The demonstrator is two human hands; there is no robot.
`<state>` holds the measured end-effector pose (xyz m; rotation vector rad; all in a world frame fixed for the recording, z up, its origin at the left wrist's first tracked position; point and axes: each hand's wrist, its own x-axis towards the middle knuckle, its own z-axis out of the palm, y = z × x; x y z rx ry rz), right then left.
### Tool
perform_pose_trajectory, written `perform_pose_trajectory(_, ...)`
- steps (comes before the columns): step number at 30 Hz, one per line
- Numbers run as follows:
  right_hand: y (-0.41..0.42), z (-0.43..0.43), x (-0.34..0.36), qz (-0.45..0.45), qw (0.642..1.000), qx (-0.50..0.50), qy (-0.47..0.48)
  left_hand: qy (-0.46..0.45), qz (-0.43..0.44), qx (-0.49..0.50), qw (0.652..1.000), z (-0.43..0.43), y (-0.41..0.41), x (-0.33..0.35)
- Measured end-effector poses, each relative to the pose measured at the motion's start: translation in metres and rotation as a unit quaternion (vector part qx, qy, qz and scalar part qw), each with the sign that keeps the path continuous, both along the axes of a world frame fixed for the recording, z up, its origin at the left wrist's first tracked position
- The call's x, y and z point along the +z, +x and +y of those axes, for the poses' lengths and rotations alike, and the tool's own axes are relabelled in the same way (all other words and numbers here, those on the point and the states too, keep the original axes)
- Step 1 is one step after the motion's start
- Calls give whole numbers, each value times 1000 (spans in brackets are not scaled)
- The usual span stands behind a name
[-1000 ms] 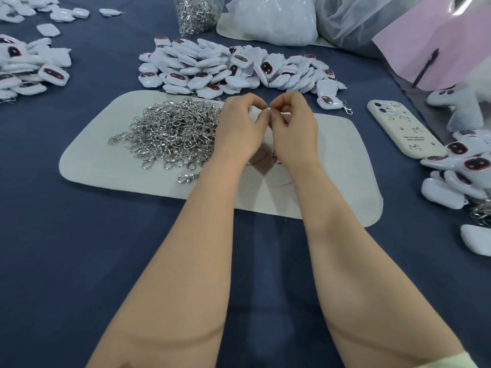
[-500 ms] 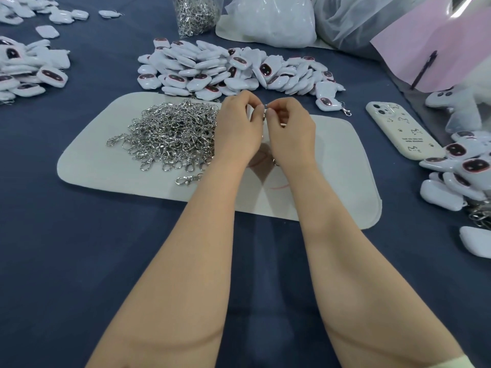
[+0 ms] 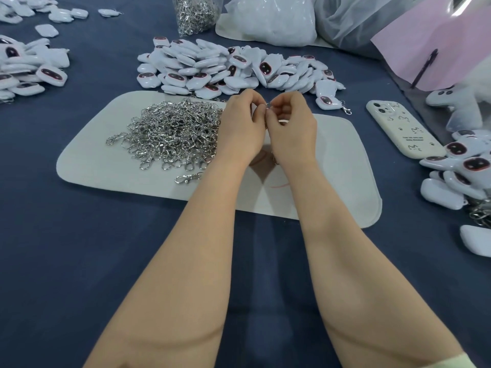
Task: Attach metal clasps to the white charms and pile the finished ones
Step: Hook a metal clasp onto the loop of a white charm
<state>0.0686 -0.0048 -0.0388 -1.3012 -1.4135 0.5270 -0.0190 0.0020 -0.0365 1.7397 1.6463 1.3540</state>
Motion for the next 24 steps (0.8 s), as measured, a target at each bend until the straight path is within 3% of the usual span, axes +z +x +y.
perform_pose_trajectory(24, -1, -1, 1, 3, 1000, -21, -3, -1, 27, 19, 999, -1, -1, -2)
